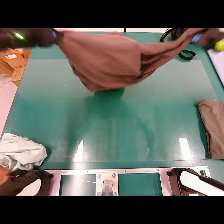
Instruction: Fold the shirts.
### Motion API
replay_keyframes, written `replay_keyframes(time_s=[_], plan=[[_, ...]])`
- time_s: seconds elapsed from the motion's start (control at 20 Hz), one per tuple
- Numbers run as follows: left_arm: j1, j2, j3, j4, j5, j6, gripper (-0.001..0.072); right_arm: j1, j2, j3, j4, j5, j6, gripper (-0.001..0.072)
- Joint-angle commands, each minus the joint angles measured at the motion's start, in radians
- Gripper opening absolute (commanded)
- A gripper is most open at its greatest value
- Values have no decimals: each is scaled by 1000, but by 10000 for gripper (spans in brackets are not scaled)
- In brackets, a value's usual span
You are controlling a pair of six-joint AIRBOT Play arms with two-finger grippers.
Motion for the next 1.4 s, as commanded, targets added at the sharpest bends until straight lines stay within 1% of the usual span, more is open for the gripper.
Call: replay_keyframes(time_s=[0.0, 0.15, 0.25, 0.3, 0.35, 0.4, 0.45, 0.55, 0.65, 0.7, 0.75, 0.9, 0.95, 1.0, 1.05, 1.1, 1.15, 1.2, 1.3, 1.35], plan=[[2, 132, 194, -16, -160, 0, 21, -38, 237, 108, 39, -2, 0, 15], [2, 168, 303, 18, -230, 6, 22, -38, 335, 207, 35, -35, 2, 15], [2, 171, 352, 123, -240, -11, 21, -38, 375, 232, -4, -90, 5, 15], [2, 171, 368, 210, -224, -42, 21, -38, 386, 232, -48, -111, 17, 15], [2, 170, 369, 288, -200, -67, 21, -38, 388, 231, -116, -105, 54, 16], [2, 160, 368, 344, -186, -74, 21, -37, 386, 219, -176, -80, 99, 16], [2, 135, 367, 369, -187, -72, 21, -37, 382, 182, -212, -48, 119, 16], [2, 47, 361, 373, -188, -72, 21, -37, 378, 34, -224, -11, 121, 16], [2, -82, 341, 364, -171, -72, 21, -37, 378, -186, -225, -9, 121, 16], [2, -156, 332, 336, -165, -72, 21, -36, 375, -310, -224, -24, 116, 16], [1, -249, 332, 282, -164, -65, 22, -33, 365, -452, -224, -61, 112, 16], [-28, -534, 332, 66, -140, 42, 22, 2, 296, -844, -216, -269, 87, 16], [-46, -618, 332, 34, -130, 44, 23, 26, 246, -945, -196, -349, 85, 16], [-64, -692, 332, 24, -126, 38, 23, 45, 186, -1007, -166, -407, 58, 16], [-79, -757, 332, 26, -130, -2, 38, 55, 114, -1036, -139, -439, 32, 16], [-80, -801, 332, 27, -142, -42, 310, 57, 41, -1031, -121, -439, 8, 16], [-73, -820, 333, 39, -160, -85, 529, 56, -13, -1011, -114, -432, -9, 16], [-61, -822, 339, 58, -196, -117, 552, 56, -57, -981, -115, -417, -26, 16], [-14, -816, 385, 90, -356, -167, 551, 56, -95, -923, -118, -388, -38, 16], [14, -816, 415, 105, -453, -204, 496, 56, -96, -902, -119, -387, -38, 16]])
